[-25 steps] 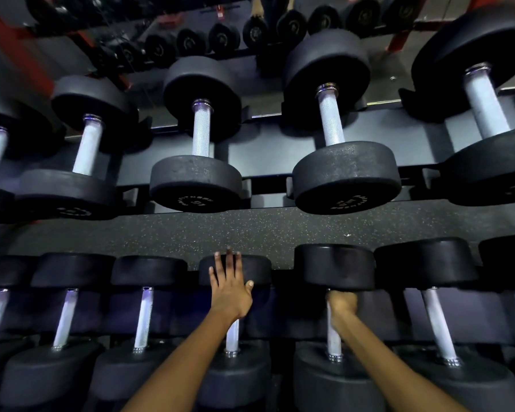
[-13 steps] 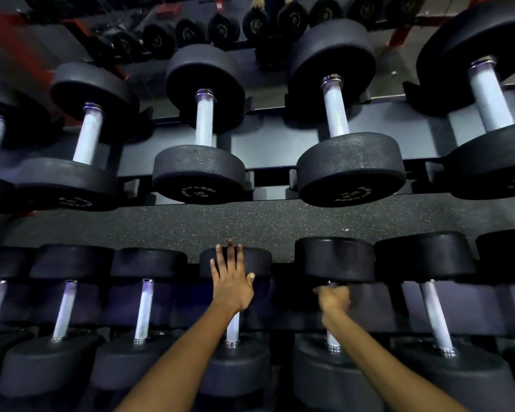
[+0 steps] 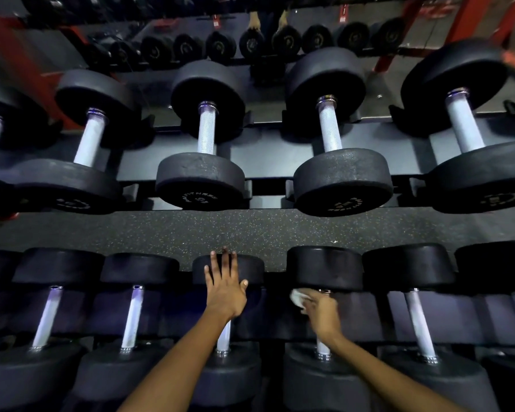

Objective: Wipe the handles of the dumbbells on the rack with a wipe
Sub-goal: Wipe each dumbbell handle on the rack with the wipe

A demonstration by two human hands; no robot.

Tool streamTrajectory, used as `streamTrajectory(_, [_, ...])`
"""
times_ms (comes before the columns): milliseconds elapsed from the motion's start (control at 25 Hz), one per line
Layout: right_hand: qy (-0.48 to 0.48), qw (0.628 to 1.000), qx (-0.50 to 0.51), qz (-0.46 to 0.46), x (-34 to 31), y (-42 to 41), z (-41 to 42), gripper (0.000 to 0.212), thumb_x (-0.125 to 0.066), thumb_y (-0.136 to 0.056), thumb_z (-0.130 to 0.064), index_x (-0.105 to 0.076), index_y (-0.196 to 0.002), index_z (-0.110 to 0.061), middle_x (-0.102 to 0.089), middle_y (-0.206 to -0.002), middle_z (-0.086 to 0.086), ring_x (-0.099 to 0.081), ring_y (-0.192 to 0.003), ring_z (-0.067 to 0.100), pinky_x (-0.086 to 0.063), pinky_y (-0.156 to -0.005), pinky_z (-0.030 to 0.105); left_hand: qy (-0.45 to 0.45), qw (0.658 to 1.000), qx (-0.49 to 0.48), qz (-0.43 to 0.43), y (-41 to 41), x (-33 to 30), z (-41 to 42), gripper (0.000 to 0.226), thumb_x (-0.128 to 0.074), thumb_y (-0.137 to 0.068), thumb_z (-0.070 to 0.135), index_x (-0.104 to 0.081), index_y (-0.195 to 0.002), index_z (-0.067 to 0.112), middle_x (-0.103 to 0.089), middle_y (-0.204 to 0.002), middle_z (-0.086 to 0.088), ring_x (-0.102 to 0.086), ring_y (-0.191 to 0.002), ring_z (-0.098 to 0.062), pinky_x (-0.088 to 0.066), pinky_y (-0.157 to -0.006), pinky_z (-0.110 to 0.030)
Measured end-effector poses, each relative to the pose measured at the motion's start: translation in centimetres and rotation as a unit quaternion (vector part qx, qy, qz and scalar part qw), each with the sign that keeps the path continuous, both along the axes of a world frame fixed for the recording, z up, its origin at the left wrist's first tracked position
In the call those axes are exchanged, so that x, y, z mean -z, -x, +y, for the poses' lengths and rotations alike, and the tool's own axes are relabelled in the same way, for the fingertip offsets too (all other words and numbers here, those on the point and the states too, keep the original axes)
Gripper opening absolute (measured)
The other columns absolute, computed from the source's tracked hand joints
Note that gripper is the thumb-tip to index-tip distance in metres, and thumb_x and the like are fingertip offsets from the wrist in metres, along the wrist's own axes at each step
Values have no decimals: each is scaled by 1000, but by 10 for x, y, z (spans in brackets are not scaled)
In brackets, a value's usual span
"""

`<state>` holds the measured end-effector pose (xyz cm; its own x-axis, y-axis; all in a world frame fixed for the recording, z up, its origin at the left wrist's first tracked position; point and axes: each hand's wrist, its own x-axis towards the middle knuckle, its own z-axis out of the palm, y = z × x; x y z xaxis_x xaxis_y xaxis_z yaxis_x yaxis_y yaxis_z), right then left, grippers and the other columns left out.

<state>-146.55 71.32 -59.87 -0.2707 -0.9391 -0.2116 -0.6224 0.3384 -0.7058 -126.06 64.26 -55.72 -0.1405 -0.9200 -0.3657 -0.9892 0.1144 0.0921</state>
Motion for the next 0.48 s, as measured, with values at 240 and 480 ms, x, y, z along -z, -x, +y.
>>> streamTrajectory(240, [100, 744, -529, 395, 12, 93, -16, 44, -36, -77, -18, -74, -98, -15, -70, -104, -3, -67, -97, 11, -52, -78, 19, -9, 1000, 2, 9, -3, -1, 1, 70, -22, -105, 39, 33, -139, 12, 35, -154, -10, 40, -135, -35, 16, -115, -52])
streamTrajectory(480, [-52, 681, -535, 497, 63, 70, -39, 14, -64, -64, -28, -76, -73, -25, -71, -78, -12, -68, -79, 8, -52, -82, 25, 0, 1000, 6, 9, -1, -1, 0, 70, -22, -105, 39, 33, -138, 12, 33, -155, -10, 37, -137, -37, 16, -114, -52])
